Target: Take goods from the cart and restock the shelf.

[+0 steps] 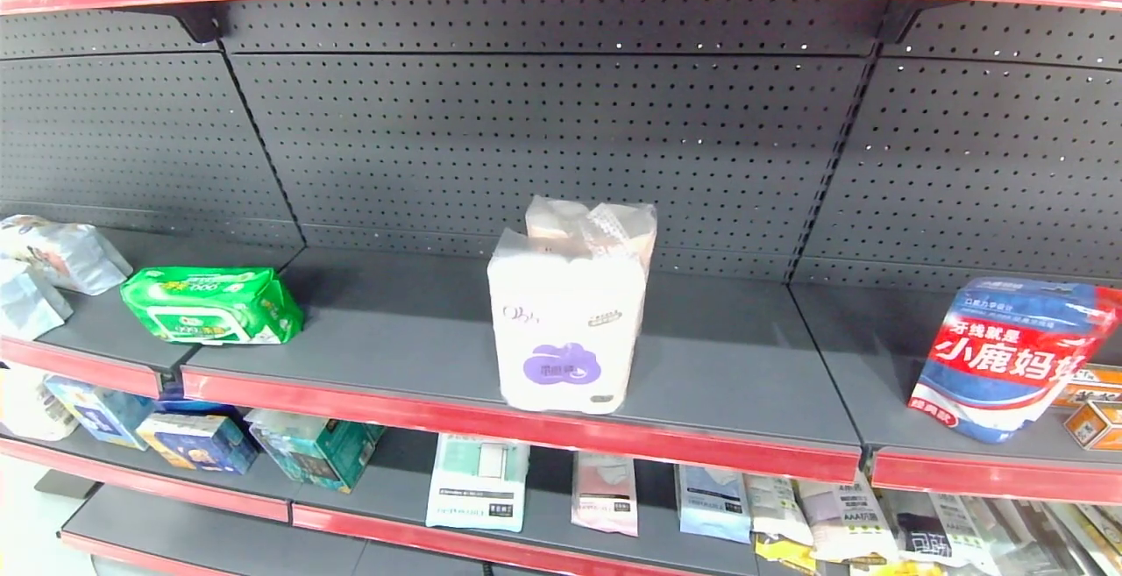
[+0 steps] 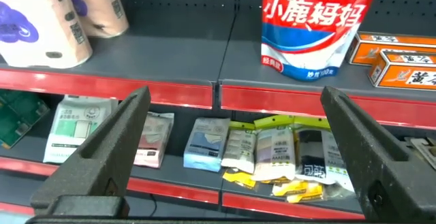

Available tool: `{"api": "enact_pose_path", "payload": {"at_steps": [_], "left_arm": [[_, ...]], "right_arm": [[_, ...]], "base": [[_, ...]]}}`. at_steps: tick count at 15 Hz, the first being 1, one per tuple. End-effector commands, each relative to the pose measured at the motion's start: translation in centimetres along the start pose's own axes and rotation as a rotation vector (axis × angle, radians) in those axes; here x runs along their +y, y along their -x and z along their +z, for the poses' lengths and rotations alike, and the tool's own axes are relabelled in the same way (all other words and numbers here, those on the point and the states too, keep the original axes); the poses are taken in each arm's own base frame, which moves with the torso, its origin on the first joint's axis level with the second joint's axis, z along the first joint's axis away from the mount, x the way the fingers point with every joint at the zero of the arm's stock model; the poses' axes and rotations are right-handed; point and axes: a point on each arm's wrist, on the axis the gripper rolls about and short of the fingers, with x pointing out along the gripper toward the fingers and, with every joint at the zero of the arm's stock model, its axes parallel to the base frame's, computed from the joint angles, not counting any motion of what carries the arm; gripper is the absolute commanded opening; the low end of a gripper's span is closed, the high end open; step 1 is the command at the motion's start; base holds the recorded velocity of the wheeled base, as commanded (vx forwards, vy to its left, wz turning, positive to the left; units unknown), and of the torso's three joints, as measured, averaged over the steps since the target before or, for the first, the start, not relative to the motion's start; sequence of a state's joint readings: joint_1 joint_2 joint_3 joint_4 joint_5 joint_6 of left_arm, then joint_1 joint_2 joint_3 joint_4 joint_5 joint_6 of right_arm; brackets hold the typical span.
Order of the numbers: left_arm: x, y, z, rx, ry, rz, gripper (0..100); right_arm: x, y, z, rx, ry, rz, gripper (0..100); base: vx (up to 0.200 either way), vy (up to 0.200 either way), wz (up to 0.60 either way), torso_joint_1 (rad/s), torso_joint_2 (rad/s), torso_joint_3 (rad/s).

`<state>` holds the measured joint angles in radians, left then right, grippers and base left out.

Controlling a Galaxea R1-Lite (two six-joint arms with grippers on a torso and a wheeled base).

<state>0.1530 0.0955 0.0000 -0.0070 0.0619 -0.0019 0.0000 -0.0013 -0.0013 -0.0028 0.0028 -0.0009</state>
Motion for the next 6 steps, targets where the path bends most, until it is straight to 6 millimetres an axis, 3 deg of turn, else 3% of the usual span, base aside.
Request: {"api": "enact_pose_path", "payload": {"at_steps": [1,6], "left_arm": [[0.00,-0.03,0.02,0.004,0.001,0.000,100],[0.00,-0.03,0.00,0.005,0.001,-0.002,100]], "right_arm": [[0.00,-0.01,0.01,0.001,-0.001,0.000,100],[-0.01,-0.01,0.01,0.001,0.004,-0.003,100]], "base": [[0.000,0.000,0.00,0.000,0.00,0.000],[0.000,0.000,0.00,0.000,0.00,0.000]]}}
